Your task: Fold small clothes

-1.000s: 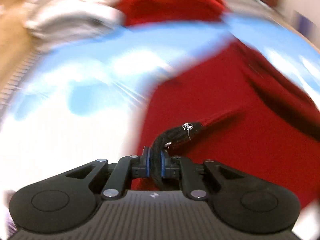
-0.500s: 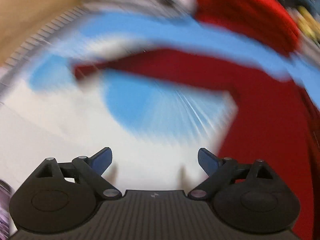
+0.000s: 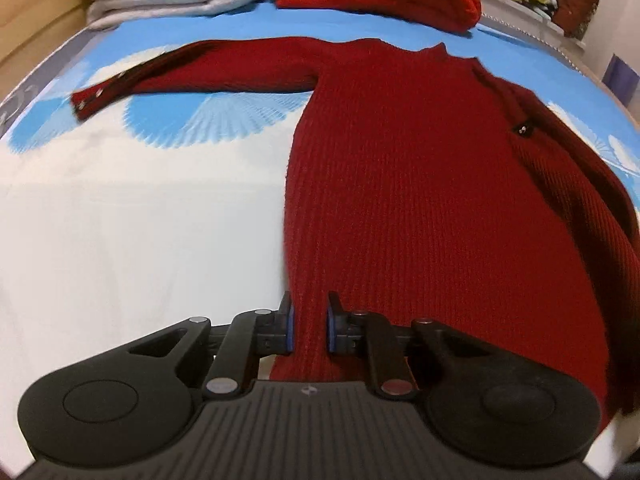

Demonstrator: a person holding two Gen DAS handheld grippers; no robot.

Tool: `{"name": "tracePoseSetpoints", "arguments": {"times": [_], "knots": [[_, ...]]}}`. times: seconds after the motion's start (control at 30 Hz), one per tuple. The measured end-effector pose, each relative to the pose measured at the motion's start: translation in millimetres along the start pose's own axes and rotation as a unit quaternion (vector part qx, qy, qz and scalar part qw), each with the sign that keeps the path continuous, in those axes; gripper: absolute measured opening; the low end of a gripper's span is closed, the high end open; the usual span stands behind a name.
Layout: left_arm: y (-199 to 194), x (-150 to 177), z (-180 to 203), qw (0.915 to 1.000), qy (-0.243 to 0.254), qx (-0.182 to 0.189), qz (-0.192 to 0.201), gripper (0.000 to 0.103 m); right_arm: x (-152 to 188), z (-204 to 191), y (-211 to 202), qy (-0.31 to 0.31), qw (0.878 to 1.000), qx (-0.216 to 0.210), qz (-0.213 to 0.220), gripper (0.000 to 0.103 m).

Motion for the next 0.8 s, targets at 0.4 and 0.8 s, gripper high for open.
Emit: {"name": "tracePoseSetpoints", "arguments": {"times": [0.4, 0.8], "knots": [[-42.1, 63.8, -55.6, 0.9969, -0.065, -0.035, 0.029, 0.082, 20.2, 56.8, -64.2, 0.136, 0.99, -0.029, 0.001, 0.056], [30.1, -17.7, -35.9, 0.9853, -0.166, -0.002, 0.04, 0.102, -18.4, 47.3, -31.9, -0.027, 0.99, 0.135, 0.026, 0.014]]}}
Point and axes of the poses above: each gripper's, at about its wrist camera, not at the fingertips, and y roughly the way its jaws point, z to its right, x to its underside, the point moved 7 cm from there along y, roughly the way its jaws point, and after that the axes turned 8 degrees about -x, right-handed, at the moved point
